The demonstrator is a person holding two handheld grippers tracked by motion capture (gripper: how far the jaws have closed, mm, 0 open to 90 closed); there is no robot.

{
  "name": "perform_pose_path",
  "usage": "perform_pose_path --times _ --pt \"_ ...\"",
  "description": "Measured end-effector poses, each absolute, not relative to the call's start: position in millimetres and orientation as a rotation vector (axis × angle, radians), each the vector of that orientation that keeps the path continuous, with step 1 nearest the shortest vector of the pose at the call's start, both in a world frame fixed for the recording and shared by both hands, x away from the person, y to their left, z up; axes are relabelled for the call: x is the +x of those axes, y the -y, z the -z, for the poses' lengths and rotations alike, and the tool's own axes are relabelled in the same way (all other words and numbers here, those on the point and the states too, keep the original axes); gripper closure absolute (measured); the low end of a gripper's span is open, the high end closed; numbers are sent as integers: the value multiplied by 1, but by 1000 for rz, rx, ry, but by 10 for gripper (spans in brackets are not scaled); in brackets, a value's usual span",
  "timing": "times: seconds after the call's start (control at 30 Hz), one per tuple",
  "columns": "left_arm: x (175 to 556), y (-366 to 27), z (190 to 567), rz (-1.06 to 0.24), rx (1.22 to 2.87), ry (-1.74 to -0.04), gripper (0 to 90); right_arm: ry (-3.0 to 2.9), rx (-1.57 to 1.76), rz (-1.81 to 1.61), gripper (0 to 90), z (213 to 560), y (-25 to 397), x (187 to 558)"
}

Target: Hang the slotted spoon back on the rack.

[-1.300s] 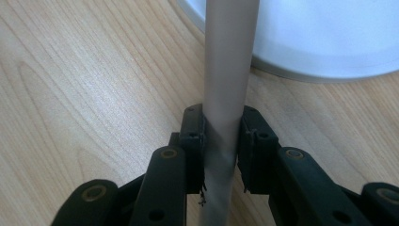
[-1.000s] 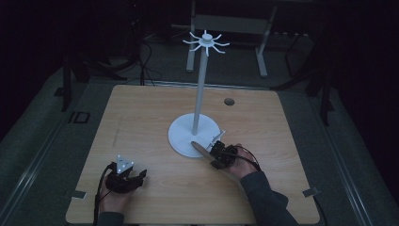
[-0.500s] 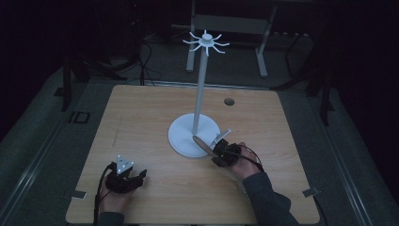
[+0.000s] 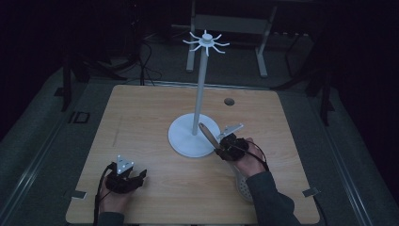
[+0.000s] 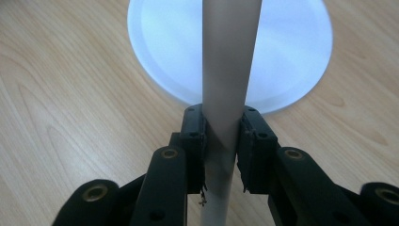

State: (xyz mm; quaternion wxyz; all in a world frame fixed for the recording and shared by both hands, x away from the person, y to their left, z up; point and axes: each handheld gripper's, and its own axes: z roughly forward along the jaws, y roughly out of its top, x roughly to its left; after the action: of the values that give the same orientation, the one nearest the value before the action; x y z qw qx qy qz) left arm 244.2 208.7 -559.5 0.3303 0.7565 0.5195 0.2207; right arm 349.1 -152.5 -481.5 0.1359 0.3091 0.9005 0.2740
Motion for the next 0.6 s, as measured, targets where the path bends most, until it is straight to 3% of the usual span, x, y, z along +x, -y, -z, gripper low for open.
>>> perform_pose_path --times 0.6 --pt "245 -208 559 -581 1976 -1356 413 -2401 907 -1028 740 451 169 346"
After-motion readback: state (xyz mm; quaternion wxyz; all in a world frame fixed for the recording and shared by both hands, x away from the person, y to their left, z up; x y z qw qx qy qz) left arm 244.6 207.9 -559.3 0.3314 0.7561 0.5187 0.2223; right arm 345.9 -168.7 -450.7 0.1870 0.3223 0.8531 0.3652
